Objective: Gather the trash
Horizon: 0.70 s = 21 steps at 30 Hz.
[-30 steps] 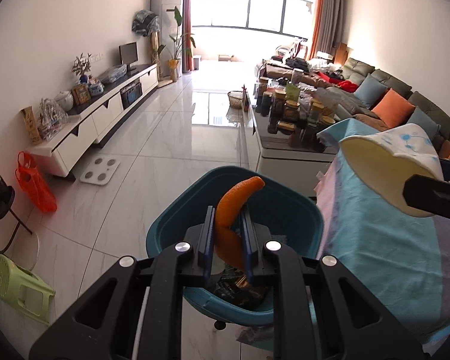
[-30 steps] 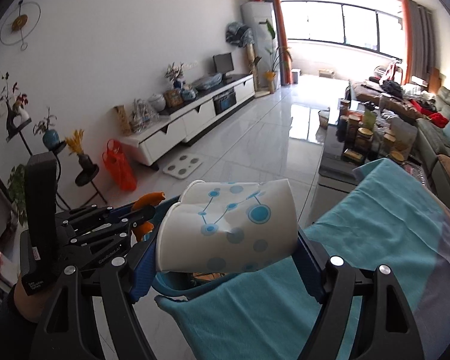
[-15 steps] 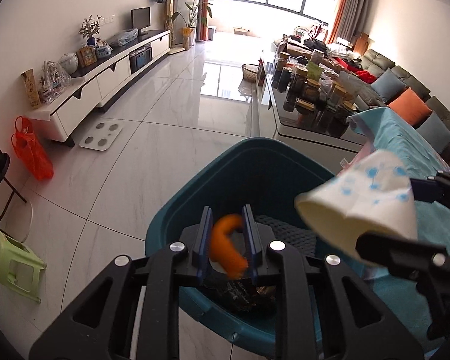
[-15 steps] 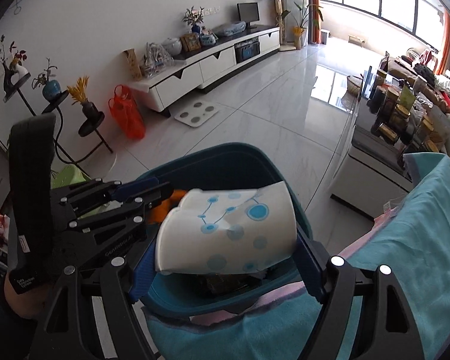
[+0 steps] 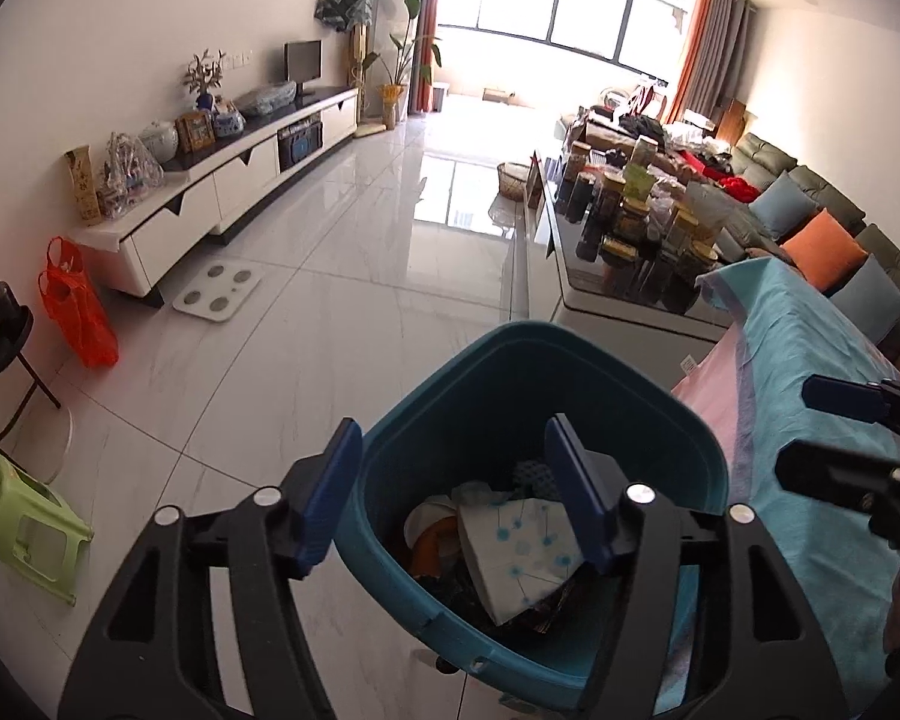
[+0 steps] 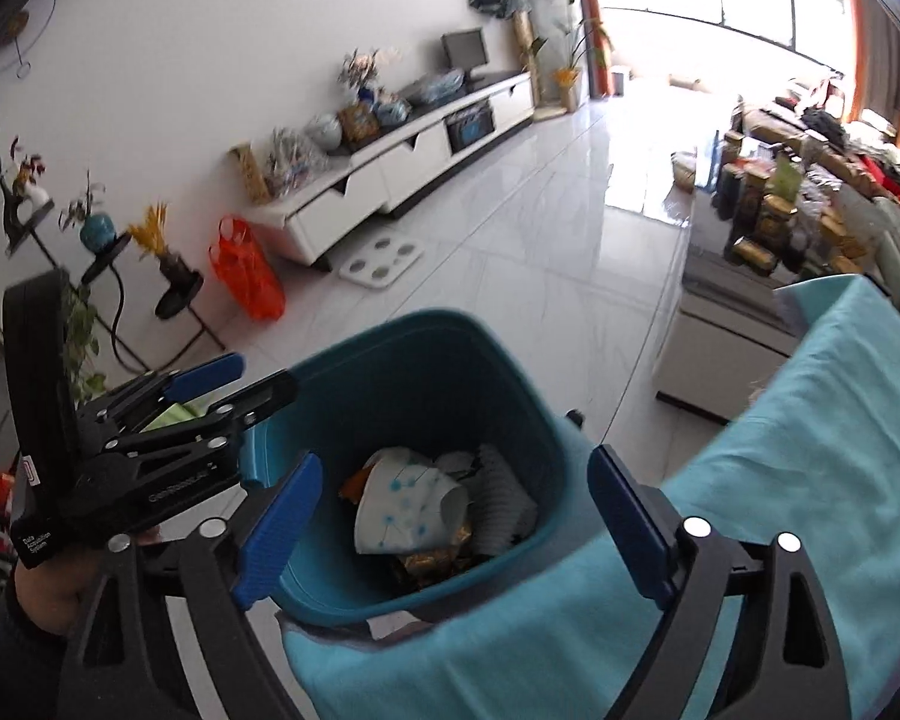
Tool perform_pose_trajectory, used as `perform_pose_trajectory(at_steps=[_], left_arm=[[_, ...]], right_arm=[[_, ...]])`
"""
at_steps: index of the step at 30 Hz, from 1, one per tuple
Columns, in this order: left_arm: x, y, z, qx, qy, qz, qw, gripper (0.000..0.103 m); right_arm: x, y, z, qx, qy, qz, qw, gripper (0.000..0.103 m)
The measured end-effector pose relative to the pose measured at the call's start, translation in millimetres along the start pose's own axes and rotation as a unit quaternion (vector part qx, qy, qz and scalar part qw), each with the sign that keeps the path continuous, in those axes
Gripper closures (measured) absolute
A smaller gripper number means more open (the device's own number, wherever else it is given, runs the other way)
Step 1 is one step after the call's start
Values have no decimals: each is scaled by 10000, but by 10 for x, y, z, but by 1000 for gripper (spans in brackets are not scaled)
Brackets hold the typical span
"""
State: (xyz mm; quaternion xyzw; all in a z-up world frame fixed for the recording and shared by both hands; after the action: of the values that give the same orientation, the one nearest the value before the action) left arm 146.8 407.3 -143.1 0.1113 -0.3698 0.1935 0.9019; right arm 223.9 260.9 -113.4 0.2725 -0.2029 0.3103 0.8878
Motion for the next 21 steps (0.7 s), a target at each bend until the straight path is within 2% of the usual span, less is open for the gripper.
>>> perform_pose_trajectory(at_steps=[2,11,16,21], left_arm=[[32,-48,94,-41,-90,-1,10000,36],[311,-462,590,-239,-661,-257,9972,10],[415,-759,761,-401,-834,-415,9948,6],[470,-1114,896,-637,-927,-642,9916,6]], right_arm=[[17,-64,121,11,-130,-77,9999,14],[-5,-291,538,-184,-673,-191,9974,7],[-53,-498,777,-339,-921,-363,9945,7],[-139,-758,1069,-594,-1217,-513,9895,7]])
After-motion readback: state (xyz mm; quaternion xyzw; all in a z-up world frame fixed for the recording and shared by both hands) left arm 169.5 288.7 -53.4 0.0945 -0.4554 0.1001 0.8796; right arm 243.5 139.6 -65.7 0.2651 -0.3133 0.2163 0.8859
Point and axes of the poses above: each gripper's, at about its wrist camera, not at the fingertips, and z roughly against the way its jaws point, y to its left, x to its top, the point moved 8 cm from there along -z, roughly the way its jaws point, and after that the axes turned 15 degrees about -z, right-handed, at the moved point
